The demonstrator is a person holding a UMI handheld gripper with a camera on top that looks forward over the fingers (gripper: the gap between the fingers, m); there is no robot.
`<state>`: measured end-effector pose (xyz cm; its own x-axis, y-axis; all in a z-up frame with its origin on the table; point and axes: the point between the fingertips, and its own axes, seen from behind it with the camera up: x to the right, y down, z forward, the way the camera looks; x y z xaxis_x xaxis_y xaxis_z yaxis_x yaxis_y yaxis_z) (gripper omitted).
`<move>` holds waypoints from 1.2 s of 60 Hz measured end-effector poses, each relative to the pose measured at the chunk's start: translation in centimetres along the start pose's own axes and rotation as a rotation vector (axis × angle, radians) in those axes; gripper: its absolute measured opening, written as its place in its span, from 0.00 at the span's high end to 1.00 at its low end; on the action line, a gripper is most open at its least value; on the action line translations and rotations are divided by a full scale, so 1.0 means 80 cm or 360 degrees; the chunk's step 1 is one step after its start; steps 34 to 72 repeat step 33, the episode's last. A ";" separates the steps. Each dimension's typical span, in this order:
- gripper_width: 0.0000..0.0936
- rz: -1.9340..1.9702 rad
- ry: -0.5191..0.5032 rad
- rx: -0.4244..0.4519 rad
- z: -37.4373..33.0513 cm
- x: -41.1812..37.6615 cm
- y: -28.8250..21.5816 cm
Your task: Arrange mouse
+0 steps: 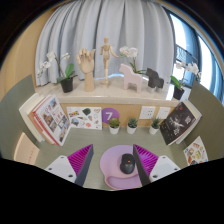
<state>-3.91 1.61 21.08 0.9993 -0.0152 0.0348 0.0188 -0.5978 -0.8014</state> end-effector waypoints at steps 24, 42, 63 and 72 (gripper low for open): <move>0.16 0.0082 -0.0190 -0.0019 -0.107 -0.057 0.022; 0.16 0.0107 -0.0172 -0.0010 -0.129 -0.036 0.033; 0.16 0.0107 -0.0172 -0.0010 -0.129 -0.036 0.033; 0.16 0.0107 -0.0172 -0.0010 -0.129 -0.036 0.033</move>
